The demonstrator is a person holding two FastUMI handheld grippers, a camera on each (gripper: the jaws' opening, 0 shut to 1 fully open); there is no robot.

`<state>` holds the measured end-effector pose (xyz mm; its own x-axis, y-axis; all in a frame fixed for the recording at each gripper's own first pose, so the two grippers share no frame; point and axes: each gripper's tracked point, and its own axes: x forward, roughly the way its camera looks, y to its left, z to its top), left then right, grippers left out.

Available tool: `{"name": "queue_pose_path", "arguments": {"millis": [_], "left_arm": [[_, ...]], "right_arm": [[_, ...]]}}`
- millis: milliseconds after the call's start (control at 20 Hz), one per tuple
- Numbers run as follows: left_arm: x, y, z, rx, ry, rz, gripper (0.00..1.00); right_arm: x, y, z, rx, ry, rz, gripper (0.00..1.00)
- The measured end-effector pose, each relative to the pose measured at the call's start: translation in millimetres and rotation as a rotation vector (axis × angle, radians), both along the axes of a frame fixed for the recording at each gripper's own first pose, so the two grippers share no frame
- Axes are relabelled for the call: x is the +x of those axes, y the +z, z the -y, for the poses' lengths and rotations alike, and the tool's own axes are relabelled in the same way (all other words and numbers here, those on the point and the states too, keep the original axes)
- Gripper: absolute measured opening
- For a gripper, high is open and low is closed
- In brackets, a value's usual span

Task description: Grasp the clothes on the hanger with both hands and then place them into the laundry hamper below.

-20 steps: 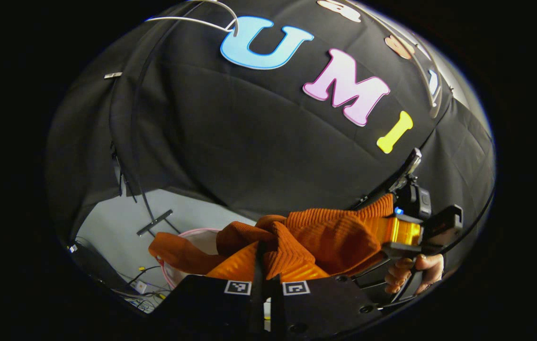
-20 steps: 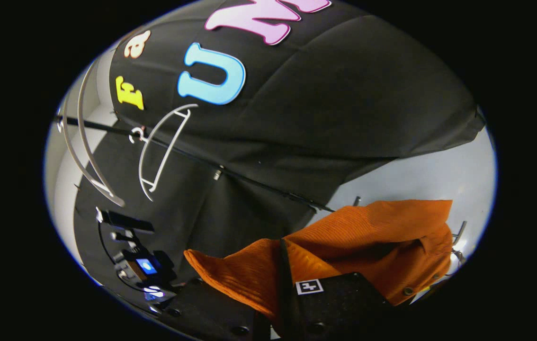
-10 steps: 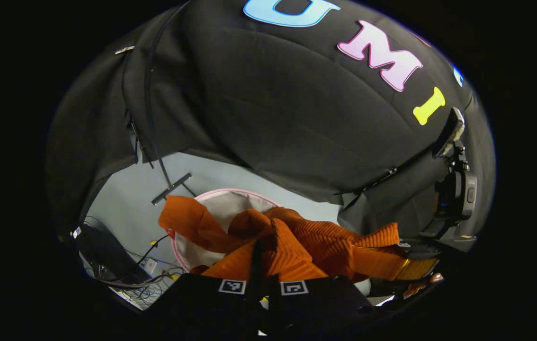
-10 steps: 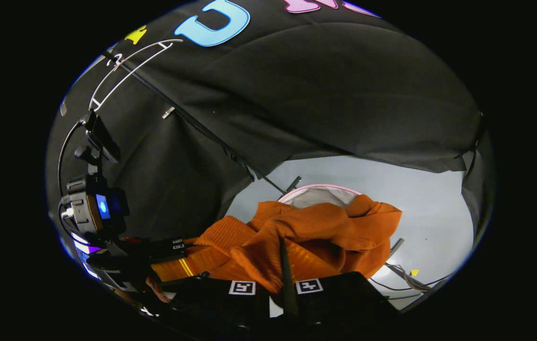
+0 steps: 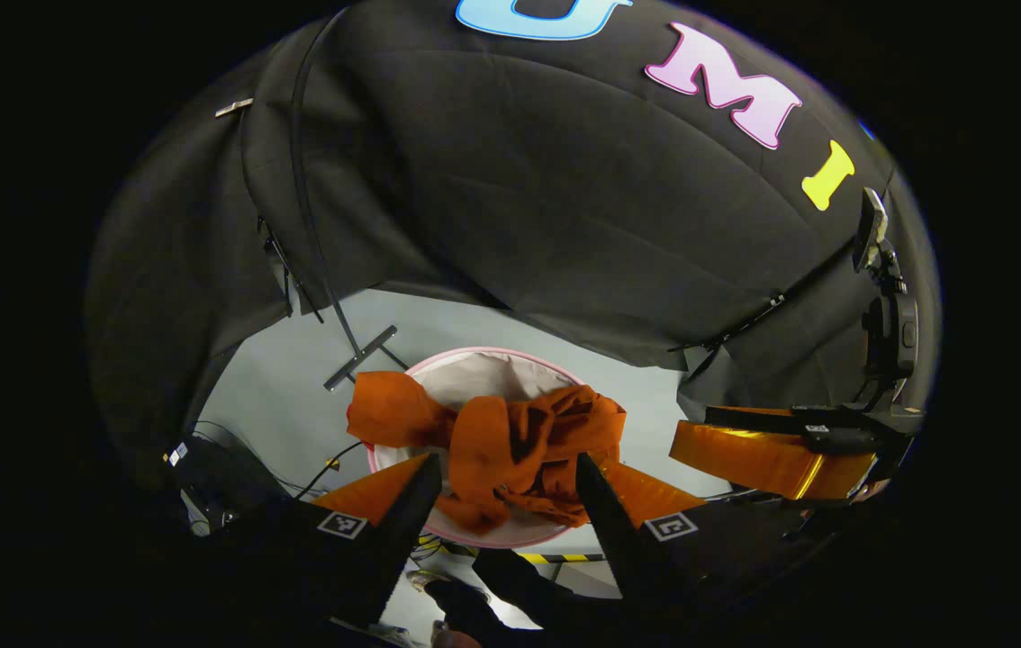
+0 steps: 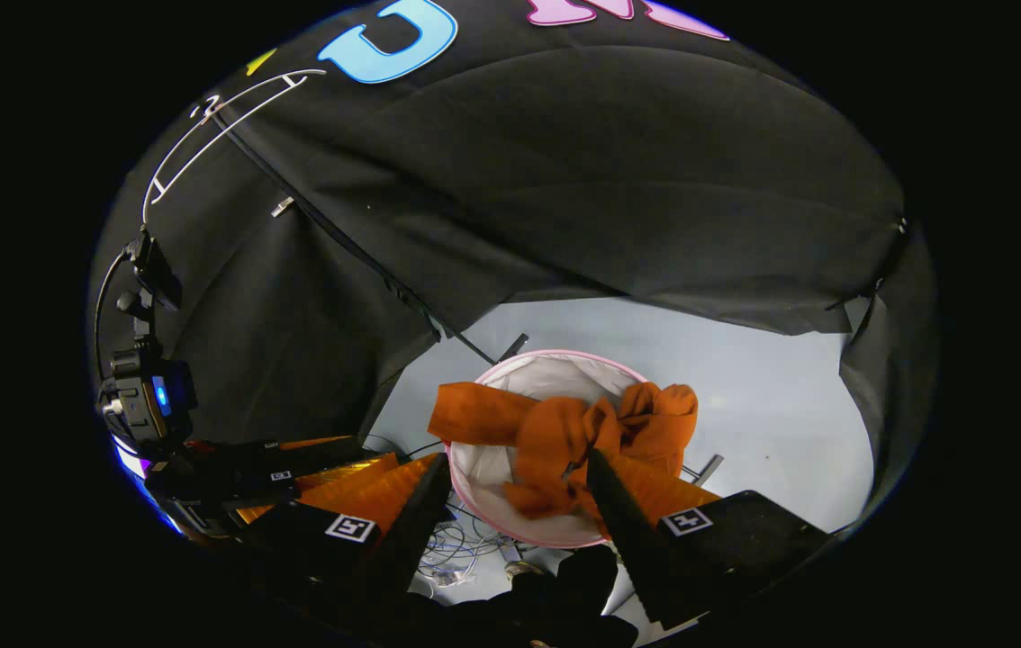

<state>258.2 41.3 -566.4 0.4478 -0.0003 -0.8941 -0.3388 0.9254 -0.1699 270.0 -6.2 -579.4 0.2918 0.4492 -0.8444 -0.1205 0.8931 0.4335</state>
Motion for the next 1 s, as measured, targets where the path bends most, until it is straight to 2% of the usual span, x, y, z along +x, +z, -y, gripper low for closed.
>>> {"name": "queue_pose_path", "arguments": {"millis": [500, 800, 1000], "left_arm": [[-12.7, 25.8, 4.1, -0.01, 0.0, 0.07, 0.96], [-21.0, 62.9, 8.6, -0.016, -0.077, 0.157, 0.96], [-29.9, 109.2, 6.7, 0.0, -0.155, 0.247, 0.96]], "right_arm": [[-9.0, 25.2, 6.4, 0.025, -0.051, 0.033, 0.99], [-25.7, 65.0, -4.1, 0.032, -0.104, 0.099, 0.99], [-34.1, 112.7, -16.3, 0.028, -0.141, 0.207, 0.99]]}}
